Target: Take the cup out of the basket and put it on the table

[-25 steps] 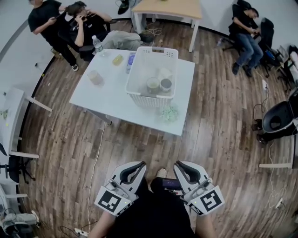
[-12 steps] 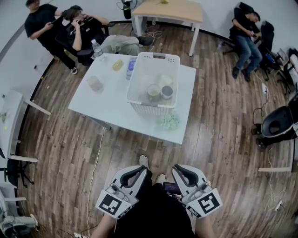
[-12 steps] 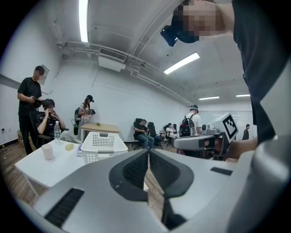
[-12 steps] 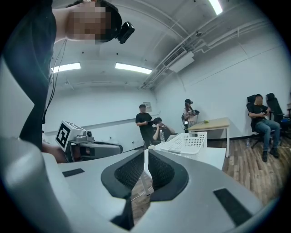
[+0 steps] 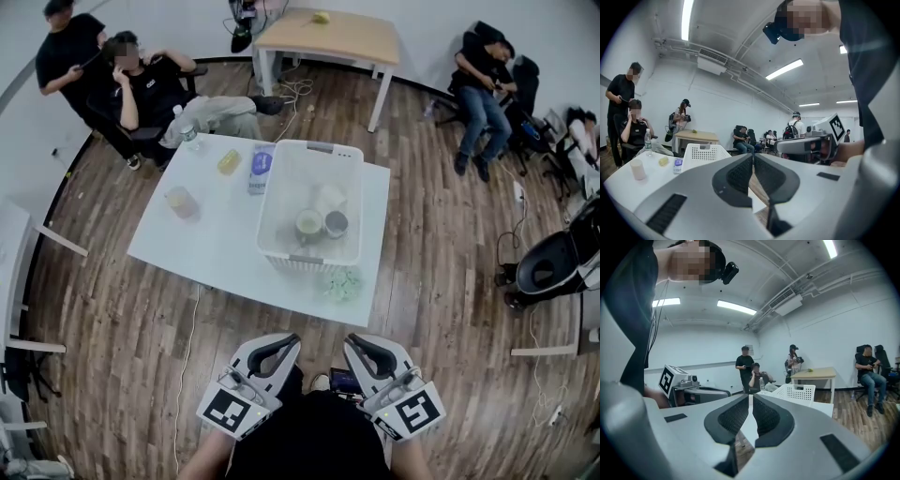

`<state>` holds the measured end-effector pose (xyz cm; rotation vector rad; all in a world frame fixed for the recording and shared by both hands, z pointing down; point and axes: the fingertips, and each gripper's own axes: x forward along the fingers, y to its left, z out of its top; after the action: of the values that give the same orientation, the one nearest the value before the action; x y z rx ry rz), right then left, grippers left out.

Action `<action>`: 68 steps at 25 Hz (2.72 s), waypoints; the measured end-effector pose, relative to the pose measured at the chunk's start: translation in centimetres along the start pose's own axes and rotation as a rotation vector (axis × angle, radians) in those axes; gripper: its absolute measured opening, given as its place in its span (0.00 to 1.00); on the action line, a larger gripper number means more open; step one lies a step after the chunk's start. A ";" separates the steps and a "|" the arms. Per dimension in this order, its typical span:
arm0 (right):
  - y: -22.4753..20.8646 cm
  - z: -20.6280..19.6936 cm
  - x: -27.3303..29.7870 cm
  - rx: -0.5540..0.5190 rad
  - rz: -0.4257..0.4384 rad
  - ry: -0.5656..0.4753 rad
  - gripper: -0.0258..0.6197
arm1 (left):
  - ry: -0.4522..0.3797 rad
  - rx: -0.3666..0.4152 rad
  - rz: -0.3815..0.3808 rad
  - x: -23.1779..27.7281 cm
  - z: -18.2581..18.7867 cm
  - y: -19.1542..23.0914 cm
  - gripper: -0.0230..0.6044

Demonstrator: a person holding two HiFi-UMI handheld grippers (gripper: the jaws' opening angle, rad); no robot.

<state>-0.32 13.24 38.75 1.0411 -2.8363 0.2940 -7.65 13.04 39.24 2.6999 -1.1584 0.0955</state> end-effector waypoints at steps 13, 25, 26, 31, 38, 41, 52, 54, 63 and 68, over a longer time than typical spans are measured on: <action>-0.6 1.2 7.7 -0.026 -0.085 0.020 0.10 | 0.002 0.002 -0.106 0.7 0.3 7.6 0.07; -3.6 1.2 8.3 -0.002 -0.104 0.019 0.10 | 0.017 0.009 -0.149 3.9 0.5 8.6 0.07; -3.6 1.4 8.4 -0.001 -0.083 0.008 0.11 | 0.016 0.012 -0.143 4.1 0.6 8.6 0.07; -4.8 2.7 9.2 -0.059 -0.017 -0.030 0.11 | 0.027 0.019 -0.123 6.0 1.2 8.6 0.07; -8.5 3.5 9.2 -0.051 0.008 -0.053 0.11 | 0.038 0.031 -0.105 9.9 2.3 7.6 0.07; -9.7 3.3 8.6 -0.054 0.030 -0.048 0.10 | 0.036 0.013 -0.090 11.7 2.5 6.7 0.07; -13.0 3.1 6.5 0.052 0.167 -0.083 0.08 | 0.088 0.002 0.000 16.5 1.4 4.0 0.07; -13.3 3.1 6.6 0.059 0.182 -0.083 0.08 | 0.100 0.001 0.003 16.6 1.3 4.4 0.07; -14.2 2.9 8.2 0.054 0.113 -0.075 0.08 | 0.196 0.134 -0.033 18.3 0.3 9.5 0.07; -14.8 3.1 8.1 0.056 0.027 -0.080 0.08 | 0.384 0.320 -0.144 21.7 -2.8 12.8 0.07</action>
<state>3.07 -3.60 39.18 1.0491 -2.9316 0.3437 -1.89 -10.39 46.98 2.8397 -0.8931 0.8004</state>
